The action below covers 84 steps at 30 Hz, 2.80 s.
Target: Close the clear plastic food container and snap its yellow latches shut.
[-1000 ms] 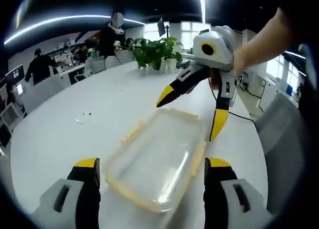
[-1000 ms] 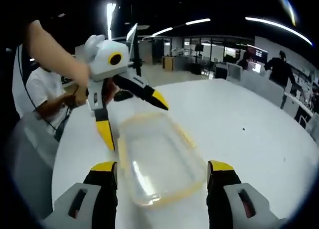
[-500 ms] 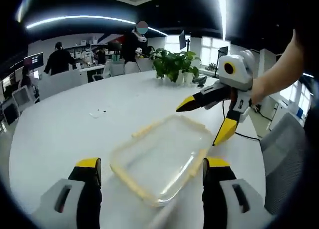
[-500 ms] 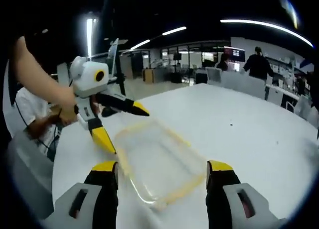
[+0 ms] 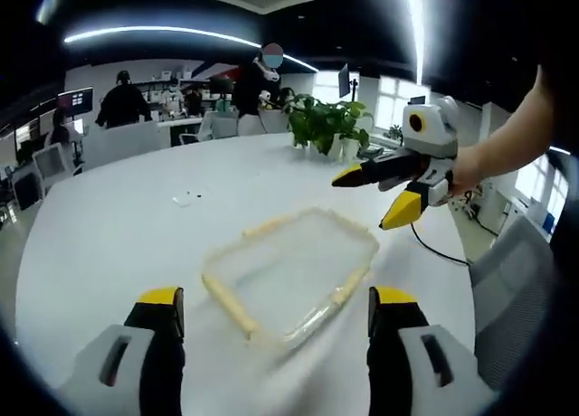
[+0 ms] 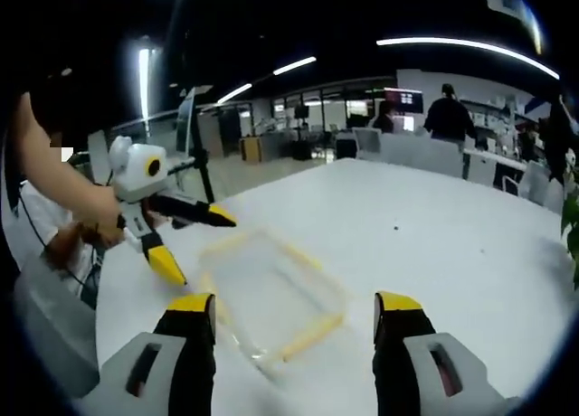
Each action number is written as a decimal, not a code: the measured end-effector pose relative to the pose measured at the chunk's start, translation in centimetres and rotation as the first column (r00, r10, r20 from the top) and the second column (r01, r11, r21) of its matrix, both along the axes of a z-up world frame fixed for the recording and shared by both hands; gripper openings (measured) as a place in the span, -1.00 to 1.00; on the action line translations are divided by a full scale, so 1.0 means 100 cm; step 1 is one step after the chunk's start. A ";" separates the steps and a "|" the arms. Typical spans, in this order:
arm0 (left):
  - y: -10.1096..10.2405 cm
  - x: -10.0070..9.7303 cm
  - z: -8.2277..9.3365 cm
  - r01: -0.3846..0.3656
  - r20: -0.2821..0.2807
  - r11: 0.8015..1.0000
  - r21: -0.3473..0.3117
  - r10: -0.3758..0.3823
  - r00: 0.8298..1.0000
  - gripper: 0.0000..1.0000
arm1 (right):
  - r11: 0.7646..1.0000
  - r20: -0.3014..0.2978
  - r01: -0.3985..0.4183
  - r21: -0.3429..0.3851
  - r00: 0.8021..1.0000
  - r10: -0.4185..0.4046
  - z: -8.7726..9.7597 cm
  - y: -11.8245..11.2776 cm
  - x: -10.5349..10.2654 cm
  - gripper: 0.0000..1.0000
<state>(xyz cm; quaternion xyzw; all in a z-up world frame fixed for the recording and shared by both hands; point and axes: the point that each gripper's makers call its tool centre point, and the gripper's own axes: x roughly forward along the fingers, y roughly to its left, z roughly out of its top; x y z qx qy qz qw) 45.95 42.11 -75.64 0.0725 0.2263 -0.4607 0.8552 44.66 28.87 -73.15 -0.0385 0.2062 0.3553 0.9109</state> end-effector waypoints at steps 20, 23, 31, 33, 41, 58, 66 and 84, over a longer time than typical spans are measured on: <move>0.038 -0.025 0.009 -0.167 -0.022 0.983 -0.076 0.166 0.986 0.58 | 0.993 -0.016 0.111 0.029 0.994 -0.110 0.008 -0.044 -0.044 0.37; 0.042 -0.031 0.009 -0.181 -0.029 0.980 -0.084 0.179 0.983 0.57 | 0.991 -0.013 0.132 0.028 0.991 -0.131 0.010 -0.051 -0.050 0.36; 0.055 -0.044 0.016 -0.230 -0.029 0.967 -0.110 0.228 0.973 0.56 | 0.986 -0.012 0.162 0.046 0.987 -0.162 0.017 -0.063 -0.071 0.36; 0.059 -0.047 0.018 -0.247 -0.036 0.962 -0.119 0.244 0.969 0.55 | 0.985 -0.013 0.166 0.052 0.986 -0.165 0.018 -0.065 -0.077 0.36; 0.071 -0.058 0.031 -0.299 -0.036 0.940 -0.163 0.297 0.954 0.55 | 0.962 -0.039 0.233 0.140 0.973 -0.229 0.029 -0.077 -0.094 0.36; 0.086 -0.098 0.030 -0.332 -0.054 0.924 -0.191 0.328 0.943 0.54 | 0.952 -0.019 0.268 0.148 0.963 -0.268 0.037 -0.082 -0.130 0.35; 0.093 -0.121 0.034 -0.376 -0.080 0.900 -0.221 0.367 0.927 0.52 | 0.945 -0.032 0.283 0.164 0.959 -0.282 0.034 -0.081 -0.150 0.36; 0.088 -0.152 0.039 -0.395 -0.107 0.883 -0.255 0.381 0.919 0.49 | 0.929 -0.057 0.306 0.208 0.952 -0.301 0.035 -0.074 -0.166 0.32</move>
